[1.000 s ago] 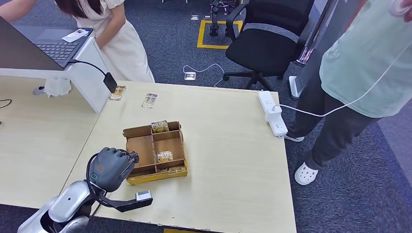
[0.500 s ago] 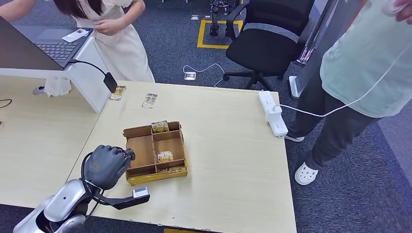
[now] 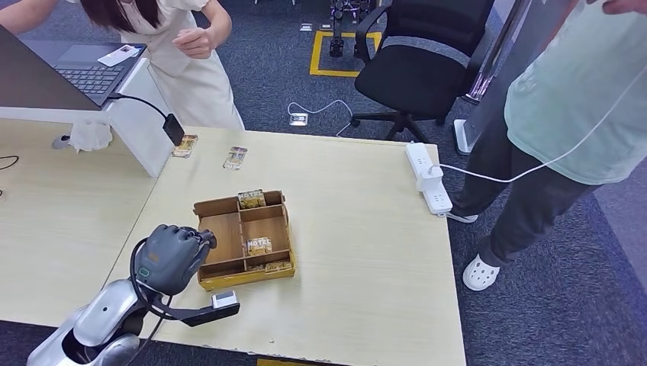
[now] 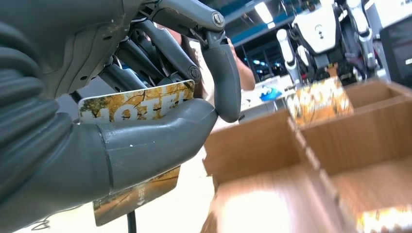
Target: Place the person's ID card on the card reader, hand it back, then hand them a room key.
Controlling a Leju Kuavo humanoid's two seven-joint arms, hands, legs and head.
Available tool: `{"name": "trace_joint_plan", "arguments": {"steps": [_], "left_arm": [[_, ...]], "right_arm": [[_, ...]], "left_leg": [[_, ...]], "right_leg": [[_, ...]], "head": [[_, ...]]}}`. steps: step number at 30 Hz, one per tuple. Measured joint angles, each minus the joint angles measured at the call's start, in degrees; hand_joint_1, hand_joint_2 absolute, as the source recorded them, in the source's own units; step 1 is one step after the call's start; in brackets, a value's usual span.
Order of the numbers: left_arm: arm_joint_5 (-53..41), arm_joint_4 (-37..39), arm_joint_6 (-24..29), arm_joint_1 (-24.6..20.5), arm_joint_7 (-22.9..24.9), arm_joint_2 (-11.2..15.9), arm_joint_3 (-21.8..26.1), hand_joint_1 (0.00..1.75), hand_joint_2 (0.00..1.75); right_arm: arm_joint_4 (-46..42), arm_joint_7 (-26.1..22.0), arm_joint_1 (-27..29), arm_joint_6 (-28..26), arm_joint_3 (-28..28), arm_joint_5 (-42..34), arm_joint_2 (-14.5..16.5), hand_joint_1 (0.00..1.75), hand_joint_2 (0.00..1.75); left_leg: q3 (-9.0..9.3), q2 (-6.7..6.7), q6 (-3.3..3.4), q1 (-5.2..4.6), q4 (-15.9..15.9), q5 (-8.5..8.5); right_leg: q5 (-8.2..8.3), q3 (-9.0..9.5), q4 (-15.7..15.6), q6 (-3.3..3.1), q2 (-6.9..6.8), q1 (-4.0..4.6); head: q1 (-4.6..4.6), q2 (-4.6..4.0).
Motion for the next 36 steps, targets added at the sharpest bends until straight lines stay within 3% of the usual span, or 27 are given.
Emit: {"name": "trace_joint_plan", "arguments": {"steps": [9, 23, 36], "left_arm": [[-0.91, 3.23, 2.28, -4.65, 0.14, -3.16, -0.02, 1.75, 1.75], [1.60, 10.50, 3.13, -16.52, -1.66, -10.61, -2.87, 1.75, 1.75], [2.44, 13.14, 3.97, -20.86, -1.66, -13.04, -5.26, 1.75, 1.75]], "right_arm": [[0.74, -2.82, -1.35, -0.49, -1.17, 4.34, -0.01, 0.00, 0.00], [4.31, -5.81, -3.37, -2.33, -3.10, 9.31, -0.10, 0.00, 0.00], [6.34, -6.91, -4.02, -2.77, -4.22, 11.07, -0.18, 0.00, 0.00]], "left_leg": [[0.03, 0.00, 0.00, 0.00, 0.01, 0.00], [0.02, -0.01, 0.00, 0.00, 0.01, 0.00], [0.02, 0.00, 0.00, 0.00, 0.00, 0.00]], "right_leg": [[0.01, -0.01, 0.00, -0.01, 0.00, 0.00], [0.01, 0.01, 0.00, -0.01, 0.00, 0.00], [0.01, 0.00, 0.01, -0.01, 0.01, 0.00]], "head": [[0.00, 0.00], [-0.01, 0.00], [0.00, 0.00]]}}
